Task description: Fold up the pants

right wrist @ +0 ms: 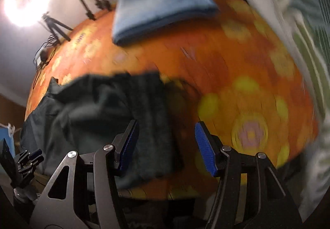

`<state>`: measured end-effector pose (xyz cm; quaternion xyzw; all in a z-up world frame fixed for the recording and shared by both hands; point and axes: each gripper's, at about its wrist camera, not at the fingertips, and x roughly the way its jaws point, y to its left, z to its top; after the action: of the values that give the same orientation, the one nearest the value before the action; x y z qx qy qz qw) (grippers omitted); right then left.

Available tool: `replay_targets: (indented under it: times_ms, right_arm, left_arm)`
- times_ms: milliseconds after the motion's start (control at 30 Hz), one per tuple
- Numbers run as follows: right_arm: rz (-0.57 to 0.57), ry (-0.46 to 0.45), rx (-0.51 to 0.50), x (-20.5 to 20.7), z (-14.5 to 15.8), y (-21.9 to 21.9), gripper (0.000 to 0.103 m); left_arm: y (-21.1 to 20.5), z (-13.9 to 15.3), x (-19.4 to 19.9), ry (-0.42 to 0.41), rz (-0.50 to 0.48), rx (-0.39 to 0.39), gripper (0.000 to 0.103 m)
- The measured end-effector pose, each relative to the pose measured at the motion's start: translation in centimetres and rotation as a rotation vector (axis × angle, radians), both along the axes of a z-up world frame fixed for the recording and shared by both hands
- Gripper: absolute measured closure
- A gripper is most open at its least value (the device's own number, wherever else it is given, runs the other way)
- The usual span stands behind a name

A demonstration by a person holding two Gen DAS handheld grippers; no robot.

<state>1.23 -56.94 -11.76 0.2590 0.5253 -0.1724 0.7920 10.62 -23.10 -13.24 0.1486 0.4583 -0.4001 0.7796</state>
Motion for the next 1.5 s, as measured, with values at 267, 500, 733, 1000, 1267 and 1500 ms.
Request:
replay_targets:
  times_ms: [267,500,733,1000,1267,1500]
  right_arm:
    - [-0.129,-0.03,0.134,-3.0,-3.3,-0.1,0.044]
    - [-0.146,-0.05,0.155,-2.9,-4.2,0.6,0.041]
    - [-0.132,-0.11,0.157,-3.1,-3.7,2.4,0.077]
    - [-0.097,-0.192,-0.125,-3.8,3.6,5.0,0.088]
    - [-0.083,-0.055,-0.202,-3.7,1.9,4.8,0.07]
    - [0.164,-0.203,-0.39,2.1,9.0,10.8,0.062]
  left_arm:
    - [-1.9,-0.1,-0.1,-0.022,-0.017,0.025,0.082]
    - [-0.6,-0.2,0.6,-0.023,0.033,0.024,0.082]
    - [0.6,-0.1,1.7,-0.019,0.09,0.017,0.082]
    - [1.1,-0.6,2.0,-0.022,0.11,0.033,0.082]
    - [1.5,-1.4,2.1,-0.012,0.123,0.062,0.082]
    - [3.5,-0.6,2.6,-0.008,0.198,0.03,0.082]
